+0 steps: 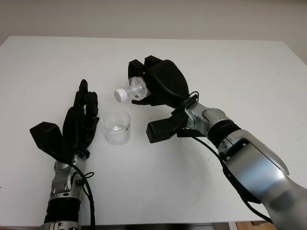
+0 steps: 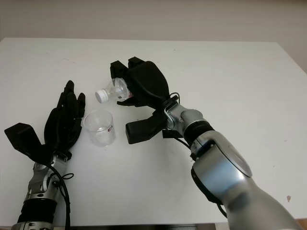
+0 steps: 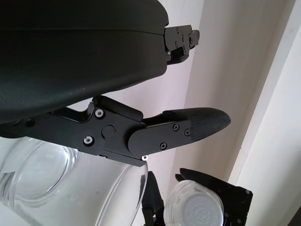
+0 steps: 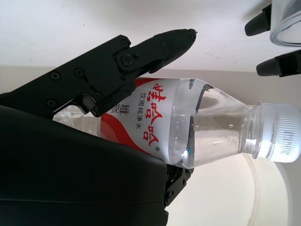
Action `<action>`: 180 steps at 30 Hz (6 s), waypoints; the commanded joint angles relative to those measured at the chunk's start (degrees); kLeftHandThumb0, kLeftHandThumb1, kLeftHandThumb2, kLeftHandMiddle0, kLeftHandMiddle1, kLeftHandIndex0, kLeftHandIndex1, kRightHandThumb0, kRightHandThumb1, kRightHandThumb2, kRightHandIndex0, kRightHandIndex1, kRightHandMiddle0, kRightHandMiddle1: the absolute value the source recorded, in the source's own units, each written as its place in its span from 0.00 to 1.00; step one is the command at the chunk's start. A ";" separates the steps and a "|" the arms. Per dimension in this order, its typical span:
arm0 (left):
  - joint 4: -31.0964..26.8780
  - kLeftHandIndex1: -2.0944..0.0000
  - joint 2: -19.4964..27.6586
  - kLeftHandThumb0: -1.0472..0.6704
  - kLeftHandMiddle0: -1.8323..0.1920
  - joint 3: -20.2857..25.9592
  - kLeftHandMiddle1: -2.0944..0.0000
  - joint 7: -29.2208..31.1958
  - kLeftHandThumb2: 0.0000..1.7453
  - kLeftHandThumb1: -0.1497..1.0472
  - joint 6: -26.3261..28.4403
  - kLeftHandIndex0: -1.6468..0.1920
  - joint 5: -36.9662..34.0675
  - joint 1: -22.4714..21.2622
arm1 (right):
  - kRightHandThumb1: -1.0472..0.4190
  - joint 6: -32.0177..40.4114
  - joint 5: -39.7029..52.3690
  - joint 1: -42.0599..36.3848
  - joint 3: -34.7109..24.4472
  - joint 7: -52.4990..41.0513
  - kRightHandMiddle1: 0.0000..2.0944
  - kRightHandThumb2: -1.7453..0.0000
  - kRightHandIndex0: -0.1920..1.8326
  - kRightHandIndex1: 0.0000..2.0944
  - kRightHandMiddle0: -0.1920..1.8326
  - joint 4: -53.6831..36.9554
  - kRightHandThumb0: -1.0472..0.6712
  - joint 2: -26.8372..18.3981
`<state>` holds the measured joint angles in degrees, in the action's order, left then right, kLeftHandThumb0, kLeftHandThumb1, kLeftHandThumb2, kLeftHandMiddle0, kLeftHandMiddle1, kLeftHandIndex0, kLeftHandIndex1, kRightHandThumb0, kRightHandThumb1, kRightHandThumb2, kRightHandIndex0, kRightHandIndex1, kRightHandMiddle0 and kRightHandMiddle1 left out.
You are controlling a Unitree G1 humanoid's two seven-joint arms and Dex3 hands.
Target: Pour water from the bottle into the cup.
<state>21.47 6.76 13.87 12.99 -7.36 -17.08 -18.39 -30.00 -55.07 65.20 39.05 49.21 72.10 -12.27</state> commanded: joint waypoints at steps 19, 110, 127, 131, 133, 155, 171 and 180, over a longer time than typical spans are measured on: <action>2.99 0.98 -0.94 0.22 0.97 -0.47 0.98 0.05 0.35 1.00 -3.09 0.97 0.41 -1.17 | 0.00 0.72 -6.03 4.44 6.76 8.97 1.00 0.92 0.68 1.00 0.47 0.11 0.33 -1.48; 1.43 0.97 -0.19 0.21 0.97 -0.66 0.97 1.17 0.35 1.00 -0.77 0.98 0.58 -0.64 | 0.00 52.10 64.85 -43.13 -44.78 -58.27 1.00 0.78 0.69 1.00 0.53 -76.18 0.37 -0.35; -0.68 0.98 0.21 0.21 0.97 -0.32 0.98 1.71 0.36 1.00 0.78 0.98 -0.01 0.64 | 0.00 53.30 64.41 -41.40 -43.57 -57.00 1.00 0.75 0.82 1.00 0.63 -67.61 0.37 3.95; -0.79 0.97 0.30 0.21 0.96 -0.24 0.97 1.53 0.35 1.00 0.95 0.98 0.08 0.63 | 0.00 53.77 64.31 -41.61 -43.46 -56.63 1.00 0.75 0.82 1.00 0.63 -67.55 0.36 4.29; -0.71 0.97 0.41 0.20 0.96 -0.15 0.97 1.62 0.35 1.00 1.03 0.98 -0.01 0.57 | 0.00 53.56 64.20 -42.04 -43.32 -56.68 1.00 0.75 0.82 1.00 0.64 -67.84 0.36 4.32; -1.99 0.98 1.14 0.20 0.97 0.33 0.98 1.97 0.34 1.00 1.53 0.98 -0.21 1.29 | 0.00 49.64 62.19 -46.10 -42.73 -57.45 1.00 0.75 0.79 1.00 0.60 -69.83 0.36 4.13; -1.97 0.98 2.00 0.20 0.97 0.27 0.97 2.54 0.34 1.00 1.37 0.98 -0.10 1.38 | 0.01 47.46 63.07 -46.63 -43.05 -58.48 1.00 0.95 0.50 1.00 0.31 -68.52 0.26 4.66; -1.78 0.97 2.16 0.20 0.96 0.53 0.97 2.74 0.34 1.00 1.42 0.97 -0.37 1.32 | 0.08 42.90 61.59 -47.01 -42.21 -60.87 0.93 0.97 0.06 0.96 0.06 -66.44 0.19 3.65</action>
<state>20.00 8.39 14.17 15.37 -5.61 -17.28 -17.45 13.36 6.64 18.20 -3.12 -11.47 6.18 -7.84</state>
